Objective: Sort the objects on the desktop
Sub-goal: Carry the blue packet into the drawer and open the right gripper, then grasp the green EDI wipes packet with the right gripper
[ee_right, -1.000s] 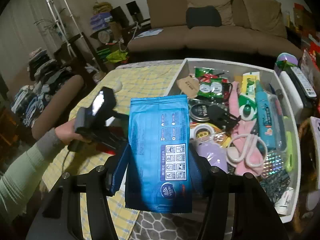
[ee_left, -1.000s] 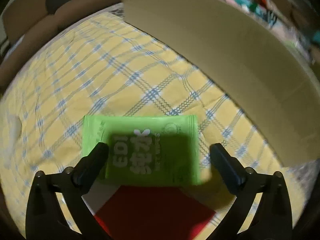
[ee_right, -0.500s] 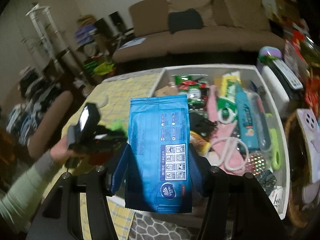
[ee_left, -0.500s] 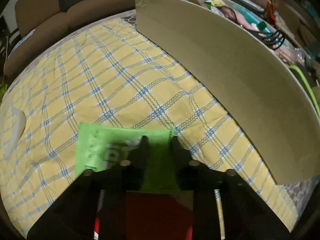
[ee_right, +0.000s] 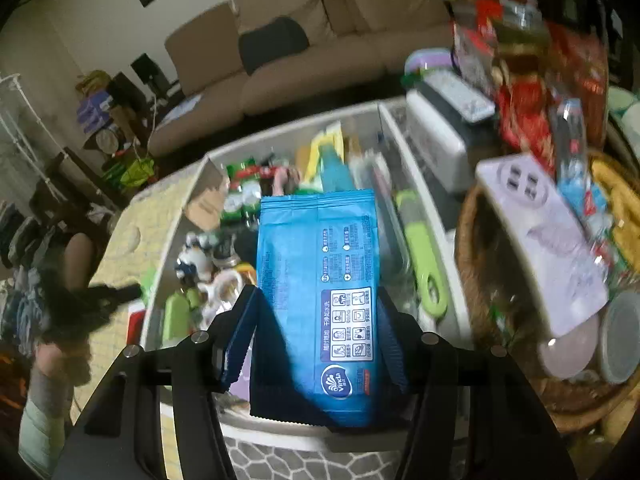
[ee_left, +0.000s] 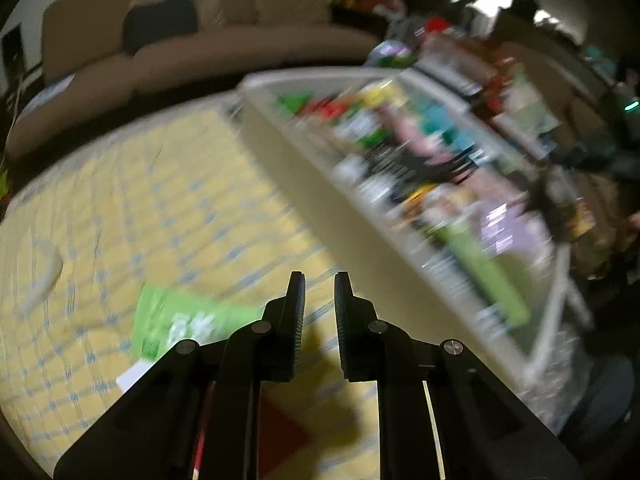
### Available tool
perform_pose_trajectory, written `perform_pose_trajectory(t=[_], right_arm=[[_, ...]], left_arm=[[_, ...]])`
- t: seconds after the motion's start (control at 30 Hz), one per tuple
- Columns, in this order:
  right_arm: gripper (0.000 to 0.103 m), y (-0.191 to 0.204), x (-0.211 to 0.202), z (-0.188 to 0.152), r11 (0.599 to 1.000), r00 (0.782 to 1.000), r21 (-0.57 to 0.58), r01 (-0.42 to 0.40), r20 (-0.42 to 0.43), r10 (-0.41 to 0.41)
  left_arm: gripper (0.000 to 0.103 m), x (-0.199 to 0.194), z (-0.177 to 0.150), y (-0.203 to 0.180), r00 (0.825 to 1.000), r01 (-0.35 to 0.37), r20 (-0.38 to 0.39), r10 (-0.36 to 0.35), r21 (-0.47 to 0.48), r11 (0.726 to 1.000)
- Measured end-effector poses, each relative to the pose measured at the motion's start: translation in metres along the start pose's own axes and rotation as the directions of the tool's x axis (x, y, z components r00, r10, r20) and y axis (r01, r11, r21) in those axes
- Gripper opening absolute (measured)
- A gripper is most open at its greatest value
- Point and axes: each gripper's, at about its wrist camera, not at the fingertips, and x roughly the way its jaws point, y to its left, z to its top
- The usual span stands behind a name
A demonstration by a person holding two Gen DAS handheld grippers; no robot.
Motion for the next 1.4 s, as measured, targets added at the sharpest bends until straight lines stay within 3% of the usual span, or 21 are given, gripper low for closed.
perform_pose_trajectory(t=[0.13,0.23,0.3,0.4,0.43,0.47,0.5,0.53,0.63,0.73,0.77,0.83,0.97,1.0,1.13,1.2,1.4], right_arm=[[0.059,0.008,0.016,-0.011,0.999,0.999,-0.03,0.01,-0.043,-0.012],[0.067,0.011,0.024,-0.014,0.999,0.998,-0.045,0.029,-0.062,-0.032],[0.072,0.009,0.022,-0.013,0.999,0.998,-0.032,0.0,-0.057,-0.002],[0.077,-0.002,0.0,-0.007,1.0,1.0,0.0,-0.019,0.007,0.019],[0.082,-0.004,-0.007,-0.006,1.0,0.999,0.012,-0.025,0.032,0.024],[0.083,-0.007,-0.014,-0.005,0.999,0.998,0.024,-0.031,0.053,0.029],[0.083,-0.009,-0.021,-0.004,0.999,0.997,0.03,-0.038,0.072,0.036],[0.083,-0.008,-0.026,-0.004,0.998,0.995,0.026,-0.051,0.085,0.049],[0.081,0.014,-0.035,-0.006,0.991,0.989,-0.053,-0.122,0.08,0.126],[0.073,0.068,-0.037,-0.004,0.967,0.983,-0.203,-0.155,0.07,0.172],[0.072,0.088,-0.034,-0.003,0.955,0.98,-0.243,-0.169,0.06,0.188],[0.072,0.138,-0.017,-0.001,0.919,0.971,-0.326,-0.22,0.013,0.237],[0.064,0.23,0.051,-0.002,0.871,0.963,-0.409,-0.27,-0.118,0.243],[0.063,0.247,0.071,-0.003,0.866,0.96,-0.416,-0.278,-0.153,0.234],[0.062,0.319,0.162,-0.012,0.822,0.96,-0.52,-0.232,-0.26,0.106],[0.063,0.342,0.199,-0.018,0.792,0.956,-0.578,-0.197,-0.291,0.025],[0.064,0.354,0.275,-0.038,0.736,0.934,-0.661,-0.145,-0.336,-0.119]], left_arm=[[0.014,-0.023,0.036,-0.058,0.996,0.076,0.034,-0.08,0.104,0.992],[0.014,-0.028,0.06,-0.1,0.994,0.104,0.024,-0.11,0.178,0.979],[0.015,-0.026,0.068,-0.126,0.994,0.102,0.009,-0.106,0.222,0.97],[0.026,-0.017,0.071,-0.142,0.996,0.084,-0.001,-0.087,0.23,0.97],[0.036,-0.016,0.07,-0.14,0.998,0.061,0.003,-0.063,0.222,0.973],[0.043,-0.013,0.069,-0.133,0.999,0.031,0.006,-0.033,0.2,0.979],[0.058,-0.011,0.065,-0.119,1.0,-0.002,0.012,0.0,0.155,0.988],[0.063,-0.011,0.059,-0.102,0.999,-0.03,0.018,0.028,0.108,0.994],[0.063,-0.01,0.031,-0.036,0.994,-0.113,-0.003,0.113,-0.082,0.99],[0.063,-0.018,-0.017,0.026,0.981,-0.192,-0.028,0.192,-0.27,0.944],[0.063,-0.022,-0.037,0.047,0.98,-0.195,-0.032,0.197,-0.357,0.914],[0.063,-0.027,-0.064,0.063,0.979,-0.19,-0.012,0.205,-0.437,0.879],[0.063,-0.032,-0.108,0.075,0.978,-0.178,-0.002,0.209,-0.533,0.827],[0.063,-0.033,-0.118,0.077,0.978,-0.173,0.001,0.209,-0.556,0.813],[0.063,-0.032,-0.139,0.08,0.985,-0.121,0.028,0.169,-0.582,0.804],[0.063,-0.029,-0.143,0.088,0.986,-0.134,0.002,0.167,-0.584,0.8],[0.066,-0.015,-0.145,0.101,0.994,-0.098,-0.023,0.104,-0.587,0.804]])
